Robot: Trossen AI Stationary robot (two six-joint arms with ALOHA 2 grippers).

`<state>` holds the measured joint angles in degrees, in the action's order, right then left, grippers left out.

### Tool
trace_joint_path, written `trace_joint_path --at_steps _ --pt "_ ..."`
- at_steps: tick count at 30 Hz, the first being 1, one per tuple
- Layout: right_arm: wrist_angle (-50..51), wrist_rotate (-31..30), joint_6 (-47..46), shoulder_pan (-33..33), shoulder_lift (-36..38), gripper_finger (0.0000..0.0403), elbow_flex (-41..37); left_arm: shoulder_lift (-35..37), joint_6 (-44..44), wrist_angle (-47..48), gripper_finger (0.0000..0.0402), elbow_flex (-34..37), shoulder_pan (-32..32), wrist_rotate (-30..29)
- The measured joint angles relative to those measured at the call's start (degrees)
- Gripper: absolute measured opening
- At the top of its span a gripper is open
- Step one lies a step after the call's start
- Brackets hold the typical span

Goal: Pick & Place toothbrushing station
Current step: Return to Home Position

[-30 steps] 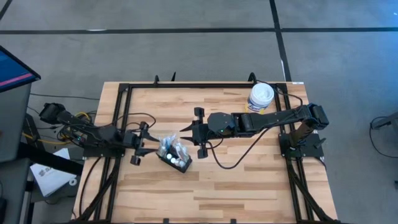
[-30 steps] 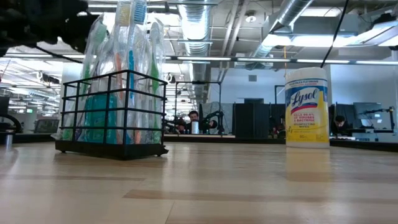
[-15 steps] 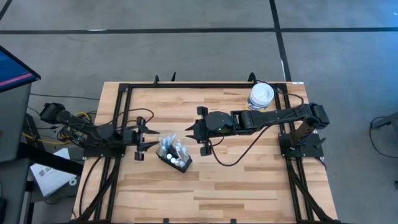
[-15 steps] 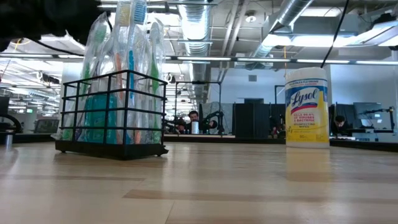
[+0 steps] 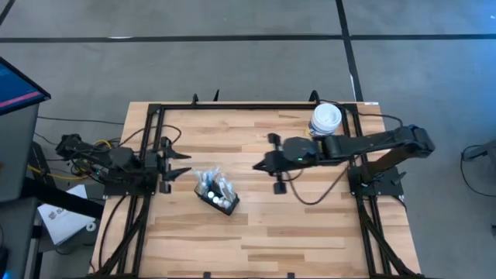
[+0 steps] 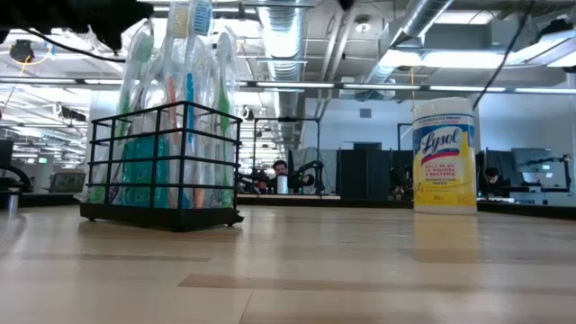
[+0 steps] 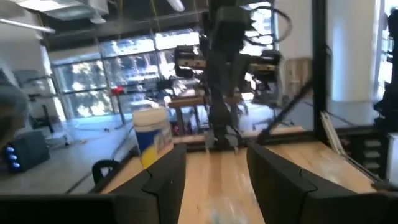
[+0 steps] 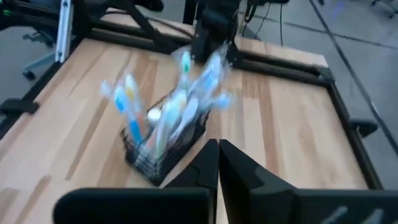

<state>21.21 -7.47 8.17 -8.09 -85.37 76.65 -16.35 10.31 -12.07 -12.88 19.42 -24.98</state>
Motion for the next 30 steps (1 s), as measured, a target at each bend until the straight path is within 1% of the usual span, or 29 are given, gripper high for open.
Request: trace_joint_path --at_steps 2,4,6,10,15,18,21,30 --pt "-2.0 0.0 -1.5 0.0 3.9 0.0006 -5.3 1.5 -0.2 4.1 0.0163 0.0 0.0 1.1" --pt "-7.1 0.0 -2.8 0.0 7.6 0.0009 -11.0 3.6 -0.8 8.6 0.0163 0.2 0.0 1.1" --pt "-11.5 0.0 -3.6 0.0 11.6 0.0009 -16.8 5.6 -2.0 9.9 0.0163 0.0 0.0 0.7" --pt "-18.0 -0.1 -4.9 0.0 18.7 0.0002 -26.7 10.2 -3.4 15.9 0.0163 -1.6 0.0 0.0" --pt "-25.7 -0.1 -5.0 0.0 25.4 0.0003 -36.5 13.7 -4.8 16.9 0.0163 -1.5 0.0 0.5" --pt "-32.4 -0.1 -4.4 0.0 28.6 0.0003 -42.3 13.8 -6.2 19.3 0.0163 -0.7 0.0 1.2" --pt "-36.7 -0.1 -4.3 0.0 32.0 0.0001 -47.7 13.6 -6.7 21.5 0.0163 -0.2 0.1 1.9" --pt "-39.8 -0.1 -6.1 0.9 45.0 0.0 -59.7 15.3 -6.3 21.1 0.0163 -0.2 0.1 1.9"
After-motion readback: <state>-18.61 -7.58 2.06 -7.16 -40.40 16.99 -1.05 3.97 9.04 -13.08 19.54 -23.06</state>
